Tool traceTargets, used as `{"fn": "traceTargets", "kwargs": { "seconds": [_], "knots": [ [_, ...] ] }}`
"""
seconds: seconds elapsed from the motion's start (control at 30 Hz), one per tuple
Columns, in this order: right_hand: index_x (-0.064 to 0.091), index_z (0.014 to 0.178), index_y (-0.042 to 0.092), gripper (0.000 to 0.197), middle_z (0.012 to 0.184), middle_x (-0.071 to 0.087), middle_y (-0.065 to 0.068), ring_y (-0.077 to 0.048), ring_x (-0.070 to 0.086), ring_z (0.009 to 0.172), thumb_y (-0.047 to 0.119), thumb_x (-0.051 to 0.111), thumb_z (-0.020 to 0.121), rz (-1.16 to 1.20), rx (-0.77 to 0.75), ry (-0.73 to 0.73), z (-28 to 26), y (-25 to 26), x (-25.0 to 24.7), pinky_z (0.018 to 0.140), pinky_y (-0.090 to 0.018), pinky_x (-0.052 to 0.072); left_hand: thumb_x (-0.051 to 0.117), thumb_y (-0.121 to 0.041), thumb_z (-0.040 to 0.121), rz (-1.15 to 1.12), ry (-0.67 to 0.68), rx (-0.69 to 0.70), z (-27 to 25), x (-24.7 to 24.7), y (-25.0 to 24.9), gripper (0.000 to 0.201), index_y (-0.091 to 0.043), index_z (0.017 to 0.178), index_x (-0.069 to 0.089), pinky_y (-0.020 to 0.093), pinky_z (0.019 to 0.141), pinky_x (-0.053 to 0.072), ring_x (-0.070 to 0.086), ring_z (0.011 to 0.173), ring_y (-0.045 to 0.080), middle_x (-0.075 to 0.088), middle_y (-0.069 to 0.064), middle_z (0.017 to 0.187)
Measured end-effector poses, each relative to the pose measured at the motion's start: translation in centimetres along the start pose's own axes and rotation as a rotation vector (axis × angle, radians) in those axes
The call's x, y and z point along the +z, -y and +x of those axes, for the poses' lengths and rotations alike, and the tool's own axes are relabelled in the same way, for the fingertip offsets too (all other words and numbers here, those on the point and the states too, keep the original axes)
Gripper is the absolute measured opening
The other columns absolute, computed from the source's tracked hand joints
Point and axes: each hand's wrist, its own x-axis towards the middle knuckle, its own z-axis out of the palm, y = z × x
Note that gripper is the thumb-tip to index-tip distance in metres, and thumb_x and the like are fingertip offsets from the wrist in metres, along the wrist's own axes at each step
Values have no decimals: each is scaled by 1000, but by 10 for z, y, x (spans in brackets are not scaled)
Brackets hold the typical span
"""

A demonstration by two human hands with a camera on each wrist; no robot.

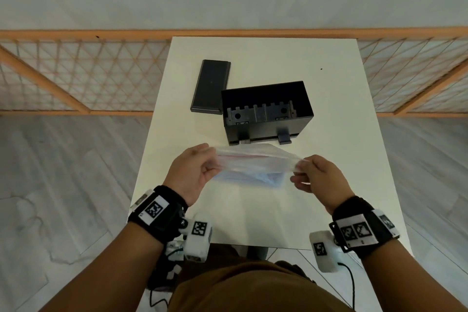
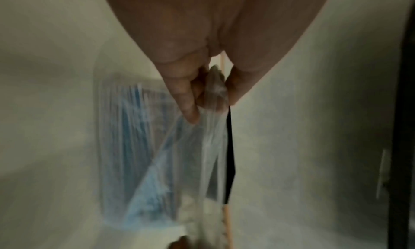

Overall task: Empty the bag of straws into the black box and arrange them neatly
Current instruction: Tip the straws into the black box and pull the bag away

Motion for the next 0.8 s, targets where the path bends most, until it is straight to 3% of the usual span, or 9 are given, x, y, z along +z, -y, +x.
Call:
{"fn": "traceTargets", "kwargs": {
  "seconds": [0.07, 0.13, 0.3, 0.4, 0.5, 0.57, 0.67, 0.73, 0.8],
  "knots": [
    [59, 95, -2, 18, 92, 70, -21, -33, 74, 91, 11, 50, 103, 319, 123, 51, -2, 5, 4, 88, -47, 59, 64, -11, 98, 170, 25, 30, -2, -2, 8, 10, -12, 107, 61, 34, 85, 53, 52, 75, 17, 54, 2, 70],
    [58, 92, 1, 16, 91, 69, -21, -38, 72, 100, 9, 49, 103, 528, 168, 101, -2, 7, 7, 91, -46, 57, 64, -13, 98, 190, -6, 13, -2, -4, 12, 8, -8, 98, 71, 34, 85, 54, 55, 73, 17, 56, 2, 69],
    [63, 100, 0, 15, 101, 68, -22, -34, 66, 102, 10, 52, 102, 720, 119, 150, 5, 9, 8, 95, -44, 57, 64, -21, 98, -171, -58, -96, 8, -8, 5, 13, -11, 101, 72, 37, 92, 55, 65, 80, 17, 67, 3, 84],
    [63, 88, 6, 20, 93, 68, -14, -32, 67, 105, 13, 49, 102, 825, 129, 178, 7, 12, 9, 97, -44, 55, 63, -26, 99, -320, -41, -149, 8, 0, -3, 16, -12, 97, 70, 37, 88, 58, 71, 87, 17, 73, 3, 86],
    [60, 93, 4, 20, 100, 70, -21, -32, 70, 107, 13, 45, 103, 941, 184, 211, 8, 15, 11, 96, -46, 55, 61, -27, 101, -420, -38, -165, 10, 8, -6, 19, -11, 92, 66, 37, 85, 61, 75, 86, 20, 73, 8, 93],
    [60, 95, 1, 25, 97, 72, -21, -31, 72, 105, 13, 41, 105, 969, 192, 226, 9, 15, 13, 96, -49, 55, 60, -24, 101, -451, -52, -177, 14, 11, -7, 19, -9, 92, 65, 35, 79, 62, 73, 84, 20, 72, 8, 91],
    [62, 88, 5, 30, 79, 67, -9, -22, 73, 80, 16, 40, 106, 968, 203, 226, 13, 14, 16, 91, -49, 58, 62, -21, 97, -441, -51, -260, 26, 6, -7, 14, -10, 88, 61, 26, 58, 57, 60, 59, 13, 62, 1, 72],
    [61, 92, 9, 23, 71, 57, -2, -17, 66, 64, 19, 45, 105, 955, 269, 215, 15, 10, 20, 81, -43, 62, 65, -22, 95, -409, -67, -293, 36, -1, -2, 18, -13, 83, 56, 24, 50, 52, 48, 48, 12, 49, -2, 70],
    [61, 105, 8, 21, 78, 59, -5, -18, 61, 64, 24, 49, 103, 892, 327, 207, 17, 4, 24, 69, -36, 62, 65, -24, 97, -375, -87, -298, 42, -4, 5, 21, -14, 84, 52, 23, 42, 47, 40, 37, 11, 45, 0, 68]
  ]
}}
